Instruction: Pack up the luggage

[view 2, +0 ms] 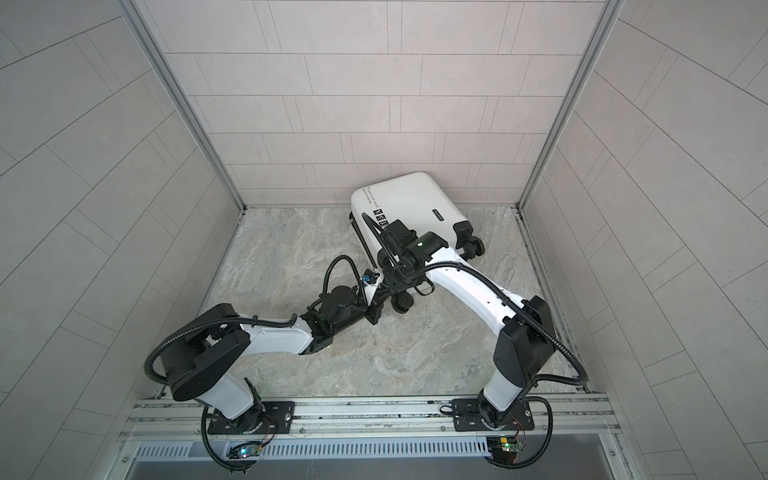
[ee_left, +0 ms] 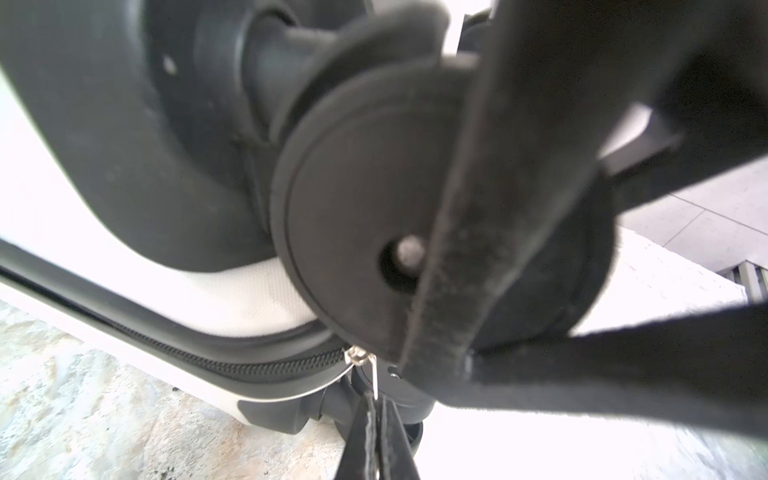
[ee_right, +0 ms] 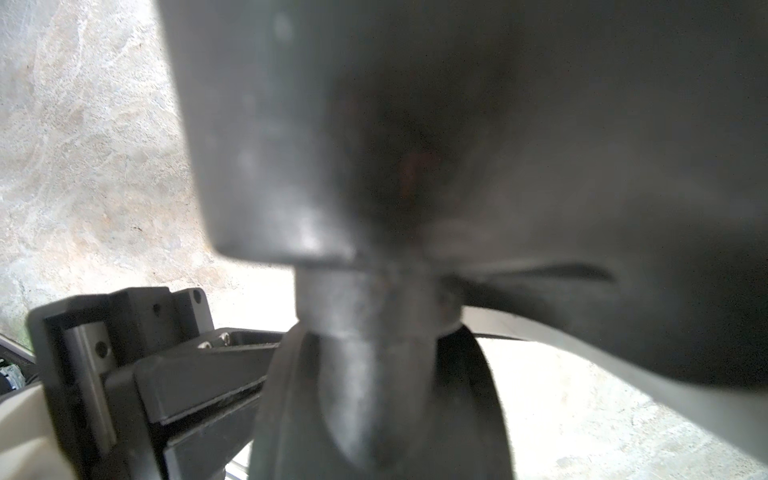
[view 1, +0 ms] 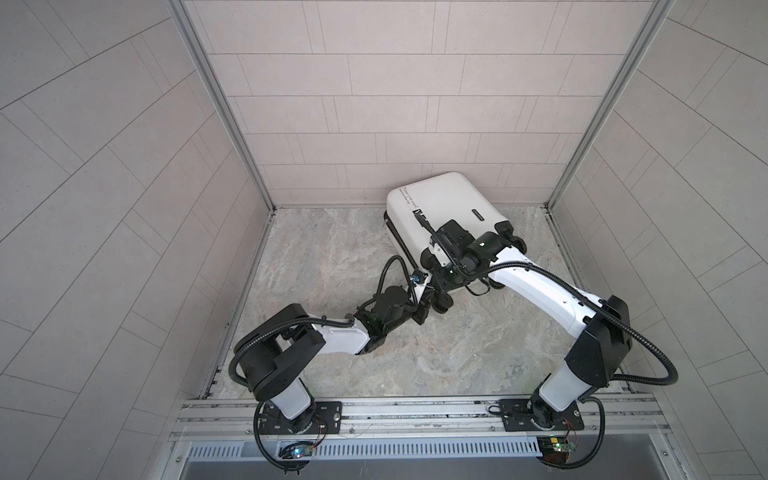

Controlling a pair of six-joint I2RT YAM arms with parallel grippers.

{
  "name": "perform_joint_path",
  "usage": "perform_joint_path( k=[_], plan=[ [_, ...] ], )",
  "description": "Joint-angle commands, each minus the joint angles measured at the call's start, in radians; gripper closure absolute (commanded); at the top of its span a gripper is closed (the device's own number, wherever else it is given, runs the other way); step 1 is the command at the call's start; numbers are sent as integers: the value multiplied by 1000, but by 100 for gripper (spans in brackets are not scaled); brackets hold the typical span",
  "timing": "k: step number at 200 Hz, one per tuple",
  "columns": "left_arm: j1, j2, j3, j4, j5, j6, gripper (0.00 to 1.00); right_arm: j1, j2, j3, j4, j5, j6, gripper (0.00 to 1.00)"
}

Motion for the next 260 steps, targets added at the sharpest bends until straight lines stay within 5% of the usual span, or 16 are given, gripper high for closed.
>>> perform_joint_path(
  k=[1,35,76,106,143,199,260],
  plan=[
    [-79,5,18,174,131,18,100,26,-32,1,301,-17,-17,100],
    [-91,24,20,204,109,10,100,26,-60,-44,294,-8,-21,98],
    [-91,31,-6,212,87,10,100,22,-144,-80,242,37,-46,39],
    [-91,60,-27,232,77,0,100,0,-233,-92,170,131,-56,22],
    [-91,91,-46,265,69,-16,100,-84,-358,-151,149,243,-84,14],
    [-91,107,-49,270,80,-21,100,-491,-411,-240,158,144,-66,11],
    [-91,108,-49,268,84,-28,100,-552,-222,-237,161,258,-160,11]
  ],
)
